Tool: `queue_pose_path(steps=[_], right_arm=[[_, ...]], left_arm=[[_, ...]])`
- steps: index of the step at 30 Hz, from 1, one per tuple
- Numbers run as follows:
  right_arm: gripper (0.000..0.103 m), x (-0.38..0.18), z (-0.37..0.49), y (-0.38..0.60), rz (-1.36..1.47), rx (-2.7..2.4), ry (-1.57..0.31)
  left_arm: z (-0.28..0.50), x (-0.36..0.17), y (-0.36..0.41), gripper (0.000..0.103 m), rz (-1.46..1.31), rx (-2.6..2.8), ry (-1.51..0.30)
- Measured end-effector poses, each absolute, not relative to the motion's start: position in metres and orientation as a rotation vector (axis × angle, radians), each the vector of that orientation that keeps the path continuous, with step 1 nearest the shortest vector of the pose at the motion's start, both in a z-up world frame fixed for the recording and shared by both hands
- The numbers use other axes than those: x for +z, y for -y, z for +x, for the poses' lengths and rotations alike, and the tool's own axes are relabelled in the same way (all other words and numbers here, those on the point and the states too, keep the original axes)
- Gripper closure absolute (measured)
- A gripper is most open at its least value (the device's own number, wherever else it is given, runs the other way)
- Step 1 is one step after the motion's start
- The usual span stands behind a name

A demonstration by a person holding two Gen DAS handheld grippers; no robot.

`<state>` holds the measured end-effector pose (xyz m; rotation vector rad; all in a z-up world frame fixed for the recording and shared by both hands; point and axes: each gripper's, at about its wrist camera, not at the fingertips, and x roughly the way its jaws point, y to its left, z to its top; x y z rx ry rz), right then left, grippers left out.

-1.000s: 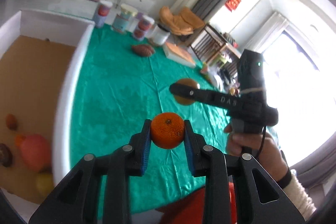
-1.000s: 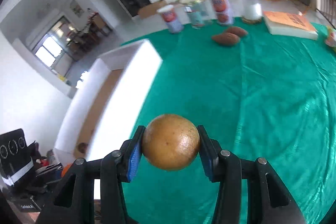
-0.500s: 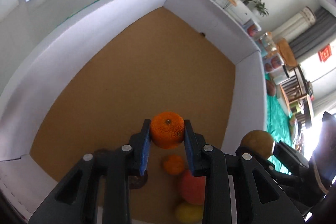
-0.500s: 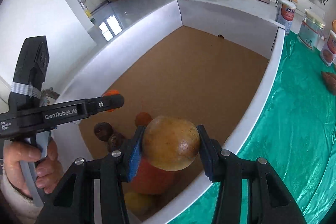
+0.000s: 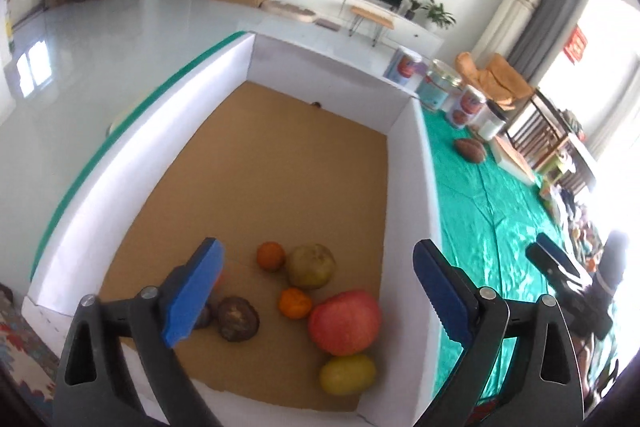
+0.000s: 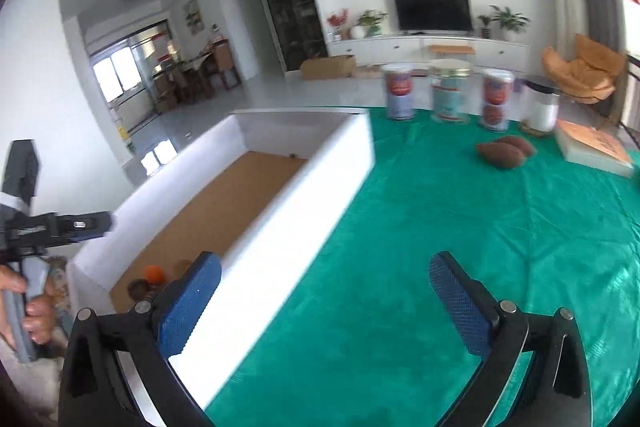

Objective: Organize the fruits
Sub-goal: 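Move both open tools back over the table toward the sweet potatoes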

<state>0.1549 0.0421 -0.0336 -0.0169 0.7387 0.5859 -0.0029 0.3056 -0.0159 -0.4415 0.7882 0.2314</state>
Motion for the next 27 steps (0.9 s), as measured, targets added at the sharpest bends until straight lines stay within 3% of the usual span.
queue_pose_path(steps=[4,9,18,27], right_arm=[[0.000,-0.078,0.183,0.040,-0.061,0.308,-0.843],[0.000,-0.095,0.182,0.100,-0.031,0.189,-0.839],[0.000,-0.114,0.178,0.083,-0.131,0.245,-0.844],[0.000,-0.127,0.190,0.117,0.076,0.227,-0.937]], left_arm=[[0.001,-0.001,-0.263,0.006,-0.385,0.104,-0.765],[0.029,0.001,-0.198,0.006,-0.366,-0.094,-0.776],[0.081,-0.051,-0.116,0.006,-0.352,-0.166,-0.895],[0.099,-0.094,-0.098,0.006,-0.248,-0.065,-0.935]])
